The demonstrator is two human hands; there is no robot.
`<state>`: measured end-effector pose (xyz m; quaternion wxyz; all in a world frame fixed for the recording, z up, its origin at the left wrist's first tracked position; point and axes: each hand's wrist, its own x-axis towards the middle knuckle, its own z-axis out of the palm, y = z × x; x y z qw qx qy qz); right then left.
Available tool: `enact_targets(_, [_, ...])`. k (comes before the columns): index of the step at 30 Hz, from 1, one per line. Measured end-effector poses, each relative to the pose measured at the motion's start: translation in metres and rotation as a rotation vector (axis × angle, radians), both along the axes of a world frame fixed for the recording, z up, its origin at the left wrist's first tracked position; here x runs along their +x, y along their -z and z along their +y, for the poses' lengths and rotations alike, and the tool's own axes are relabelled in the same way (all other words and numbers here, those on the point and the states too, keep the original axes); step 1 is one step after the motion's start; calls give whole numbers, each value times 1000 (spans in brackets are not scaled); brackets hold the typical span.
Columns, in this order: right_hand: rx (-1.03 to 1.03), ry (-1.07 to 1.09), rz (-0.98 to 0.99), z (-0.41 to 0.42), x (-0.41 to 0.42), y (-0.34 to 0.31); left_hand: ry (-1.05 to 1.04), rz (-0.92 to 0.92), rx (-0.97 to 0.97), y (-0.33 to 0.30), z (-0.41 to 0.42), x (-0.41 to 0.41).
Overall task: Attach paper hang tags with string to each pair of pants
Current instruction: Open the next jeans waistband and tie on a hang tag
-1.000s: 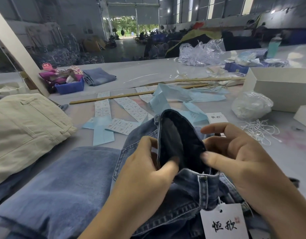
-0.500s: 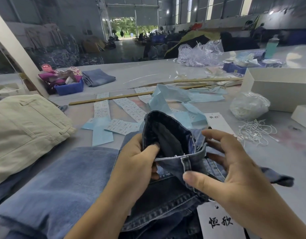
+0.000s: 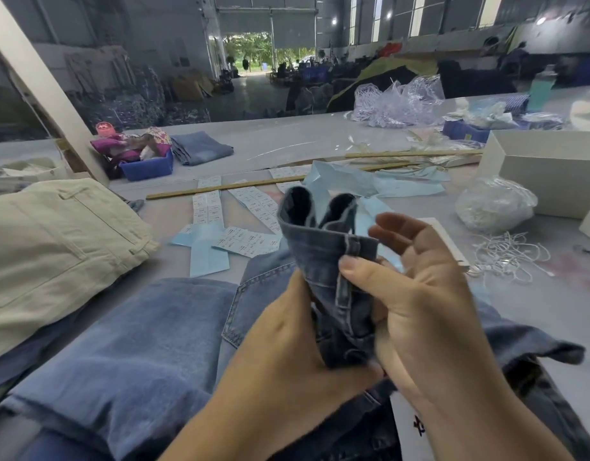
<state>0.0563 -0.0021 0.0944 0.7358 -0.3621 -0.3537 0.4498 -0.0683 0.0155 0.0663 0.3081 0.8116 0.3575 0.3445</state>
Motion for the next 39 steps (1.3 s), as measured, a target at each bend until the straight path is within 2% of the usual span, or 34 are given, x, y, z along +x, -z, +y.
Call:
enact_targets(3, [15, -184, 237, 10, -22, -2, -244, -152, 0, 1, 8, -9])
enact_targets(4, [17, -205, 249, 12, -27, -2, -321, -157, 24, -2, 10, -13])
enact_targets(6, [7, -189, 146, 14, -32, -2, -446, -178, 101, -10, 13, -25])
enact_targets(8, [-82, -145, -117, 14, -31, 2, -549, -206, 200, -21, 20, -42])
enact_targets(10, [-253, -114, -506, 16, -29, 14, -683, -150, 340, -36, 30, -65])
enact_targets(12, [-358, -176, -818, 19, -31, 28, -773, -73, 462, -49, 36, -87])
enact_targets(15, [-344, -231, -1204, 20, -36, 43, -837, 204, 573, -45, 40, -102])
enact_targets(18, [-293, -203, -1500, 21, -43, 46, -726, 447, 616, -33, 34, -97])
enact_targets(21, [-540, -110, -1713, 25, -38, 47, -563, 419, 463, -16, 34, -101])
enact_targets(23, [-657, -51, -1691, 25, -32, 46, -413, 349, 208, -3, 35, -102])
enact_targets(25, [-662, -4, -1637, 26, -29, 43, -339, 449, -2, 14, 33, -101])
enact_targets(26, [-629, 5, -1621, 27, -29, 42, -344, 512, -10, 22, 33, -101])
enact_targets(27, [-576, 21, -1599, 29, -29, 42, -363, 492, 31, 25, 34, -100])
enact_targets(29, [-408, 47, -1524, 31, -27, 43, -421, 296, 94, 20, 42, -104])
enact_targets(32, [-208, -15, -1289, 26, -28, 38, -488, -4, 55, -13, 57, -109])
enact_targets(36, [-148, -320, -737, 21, -36, 18, -594, -211, 139, -57, 58, -89])
enact_targets(39, [43, -493, -668, 27, -54, 6, -442, -203, 160, -70, 50, -65])
